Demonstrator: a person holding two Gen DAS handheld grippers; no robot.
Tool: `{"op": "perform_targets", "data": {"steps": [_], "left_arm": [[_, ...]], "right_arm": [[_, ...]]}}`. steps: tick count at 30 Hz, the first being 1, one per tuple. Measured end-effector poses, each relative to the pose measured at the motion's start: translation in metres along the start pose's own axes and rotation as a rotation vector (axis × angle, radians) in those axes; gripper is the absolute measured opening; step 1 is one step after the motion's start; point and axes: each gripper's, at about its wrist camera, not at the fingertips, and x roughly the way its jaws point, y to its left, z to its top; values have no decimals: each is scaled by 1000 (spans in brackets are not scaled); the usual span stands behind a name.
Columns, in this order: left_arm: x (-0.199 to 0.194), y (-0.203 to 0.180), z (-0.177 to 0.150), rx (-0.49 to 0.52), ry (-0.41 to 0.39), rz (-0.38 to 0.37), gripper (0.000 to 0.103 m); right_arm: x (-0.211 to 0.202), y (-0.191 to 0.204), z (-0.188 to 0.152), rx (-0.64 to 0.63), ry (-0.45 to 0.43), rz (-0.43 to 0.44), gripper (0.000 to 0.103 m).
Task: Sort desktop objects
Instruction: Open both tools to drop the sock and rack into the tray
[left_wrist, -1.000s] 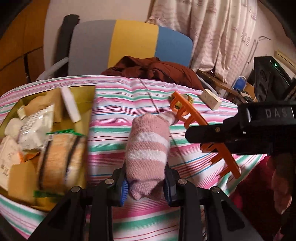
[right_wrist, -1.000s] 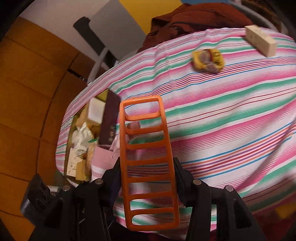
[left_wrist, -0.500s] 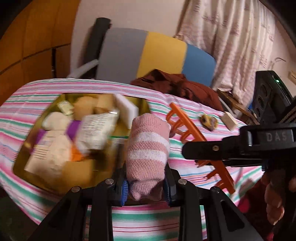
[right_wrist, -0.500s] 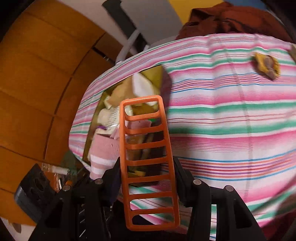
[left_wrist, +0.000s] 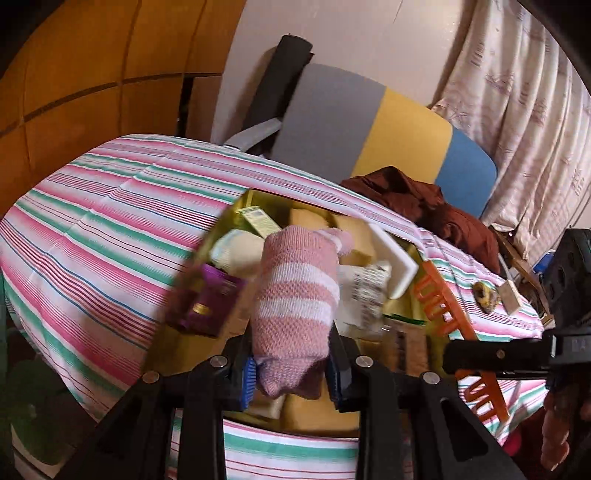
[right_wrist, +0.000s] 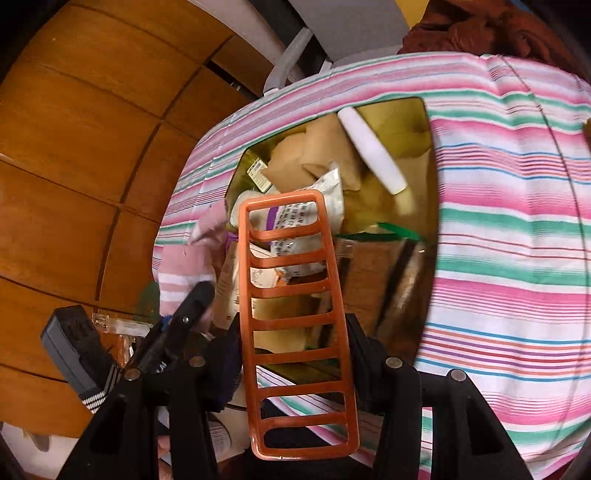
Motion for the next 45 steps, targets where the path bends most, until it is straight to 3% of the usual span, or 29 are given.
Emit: {"op": "perform_targets", "data": {"steps": [6,11,14,18,23,27,29,35,42,45], "left_arm": [[23,31,20,-26,50,-23,30],[48,48,36,-61,110,-42,31],[62,49,40,-54,160,-29,39],[58,45,35,-31,150,-35,52],[38,53,37,-80,101,-16,55],[17,51,31,-80,49,8,55],[9,48,25,-66,31,-10,55],[-7,26,-1,20,29,-52,55],[-10,2,-15,76,36,-97,55],[-5,-5,-24,94,57,-78,55]], "right_arm": [[24,22,0,-16,61,27,53],[45,41,3,-79,85,-13,52],[57,46,7,-104,89,-57,52],[56,50,5,-127,98,-56,55],[74,50,-4,-227,158,-177,57],[72,41,16,-280,53,-338,53],[67,32,31,-246,9,-367,55],[70,10,48,-174,-5,-355,55],[44,6,54,-102,-135,-328,58],[34,14,49,-151,-123,-283,68]]}}
